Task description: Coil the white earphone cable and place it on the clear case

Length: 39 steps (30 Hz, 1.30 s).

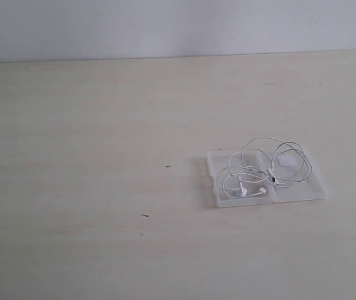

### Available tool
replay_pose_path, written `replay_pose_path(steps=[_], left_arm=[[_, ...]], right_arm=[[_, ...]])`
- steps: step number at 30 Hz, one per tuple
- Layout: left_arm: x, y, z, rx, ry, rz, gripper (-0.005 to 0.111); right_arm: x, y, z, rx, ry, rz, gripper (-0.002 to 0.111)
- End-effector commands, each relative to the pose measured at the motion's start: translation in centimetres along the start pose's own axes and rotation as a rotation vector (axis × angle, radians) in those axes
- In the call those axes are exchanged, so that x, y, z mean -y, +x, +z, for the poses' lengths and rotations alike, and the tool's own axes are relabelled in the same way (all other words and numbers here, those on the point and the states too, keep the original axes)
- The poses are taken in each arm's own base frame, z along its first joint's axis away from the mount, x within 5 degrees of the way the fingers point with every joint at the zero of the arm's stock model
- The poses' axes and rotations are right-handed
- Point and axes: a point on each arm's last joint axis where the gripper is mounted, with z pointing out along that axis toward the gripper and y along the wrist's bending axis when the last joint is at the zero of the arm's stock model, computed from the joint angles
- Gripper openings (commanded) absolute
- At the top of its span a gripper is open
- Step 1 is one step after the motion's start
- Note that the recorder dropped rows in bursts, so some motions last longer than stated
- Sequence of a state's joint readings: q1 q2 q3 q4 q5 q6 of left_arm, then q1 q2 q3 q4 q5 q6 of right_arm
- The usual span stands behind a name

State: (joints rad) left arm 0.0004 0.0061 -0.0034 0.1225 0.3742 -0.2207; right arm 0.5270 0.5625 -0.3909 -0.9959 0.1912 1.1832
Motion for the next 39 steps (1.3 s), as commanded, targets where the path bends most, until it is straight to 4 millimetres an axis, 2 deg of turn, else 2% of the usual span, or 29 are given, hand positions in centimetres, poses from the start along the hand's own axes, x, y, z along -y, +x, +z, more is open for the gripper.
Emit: replay_pose_path(steps=[1,6,13,24,39], left_arm=[[0.0,0.0,0.0,0.016,0.005,-0.007,0.000],[0.0,0.0,0.0,0.016,0.005,-0.007,0.000],[0.0,0.0,0.0,0.016,0.005,-0.007,0.000],[0.0,0.0,0.0,0.016,0.005,-0.007,0.000],[0.0,0.0,0.0,0.016,0.005,-0.007,0.000]], right_arm=[[0.0,0.1,0.0,0.003,-0.003,-0.004,0.000],[0.0,0.1,0.0,0.003,0.001,-0.022,0.000],[0.4,-0.2,-0.3,0.023,0.026,-0.166,0.000],[3.2,-1.7,-3.2,0.201,0.285,-0.098,0.000],[2.8,-1.9,-3.1,0.222,0.248,-0.115,0.000]])
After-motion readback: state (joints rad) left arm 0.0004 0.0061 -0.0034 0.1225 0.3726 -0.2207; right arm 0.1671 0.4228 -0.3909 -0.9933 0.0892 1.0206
